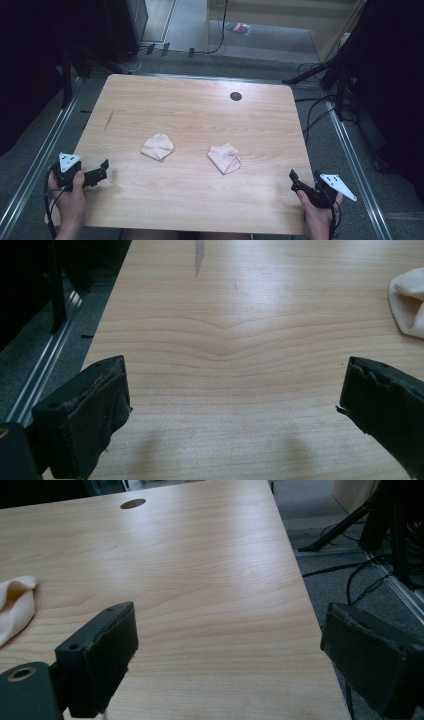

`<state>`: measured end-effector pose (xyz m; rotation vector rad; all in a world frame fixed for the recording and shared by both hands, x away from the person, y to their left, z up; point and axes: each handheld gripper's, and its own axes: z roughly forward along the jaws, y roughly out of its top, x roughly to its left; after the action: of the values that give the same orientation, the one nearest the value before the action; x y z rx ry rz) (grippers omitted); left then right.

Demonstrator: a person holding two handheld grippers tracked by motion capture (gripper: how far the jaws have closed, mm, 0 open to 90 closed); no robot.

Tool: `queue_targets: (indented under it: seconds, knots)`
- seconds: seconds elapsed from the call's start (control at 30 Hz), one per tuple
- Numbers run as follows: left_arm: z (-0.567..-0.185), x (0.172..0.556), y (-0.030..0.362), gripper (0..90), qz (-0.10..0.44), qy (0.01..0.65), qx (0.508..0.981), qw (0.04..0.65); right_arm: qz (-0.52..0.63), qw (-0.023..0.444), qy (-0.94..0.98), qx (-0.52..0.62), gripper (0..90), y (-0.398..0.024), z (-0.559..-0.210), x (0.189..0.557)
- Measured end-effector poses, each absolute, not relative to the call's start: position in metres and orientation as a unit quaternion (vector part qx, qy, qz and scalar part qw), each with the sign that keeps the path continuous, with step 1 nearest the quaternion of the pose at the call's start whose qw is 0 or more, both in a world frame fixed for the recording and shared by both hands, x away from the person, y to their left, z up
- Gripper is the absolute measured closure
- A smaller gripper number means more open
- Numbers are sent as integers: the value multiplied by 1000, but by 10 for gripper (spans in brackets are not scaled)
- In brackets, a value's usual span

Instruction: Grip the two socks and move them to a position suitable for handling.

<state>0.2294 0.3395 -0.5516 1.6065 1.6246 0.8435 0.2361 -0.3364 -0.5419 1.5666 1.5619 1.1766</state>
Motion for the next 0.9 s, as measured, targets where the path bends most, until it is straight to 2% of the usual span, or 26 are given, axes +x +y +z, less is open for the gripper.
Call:
queue_targets:
  seconds: [0.47, 0.9]
  knots:
    - [-552, 231, 340, 0, 319, 630, 619, 343, 443, 309, 591, 599, 84, -334, -536, 235]
    - [-552, 233, 340, 0, 314, 633, 620, 340, 440, 324, 612, 572, 125, -298, -521, 239]
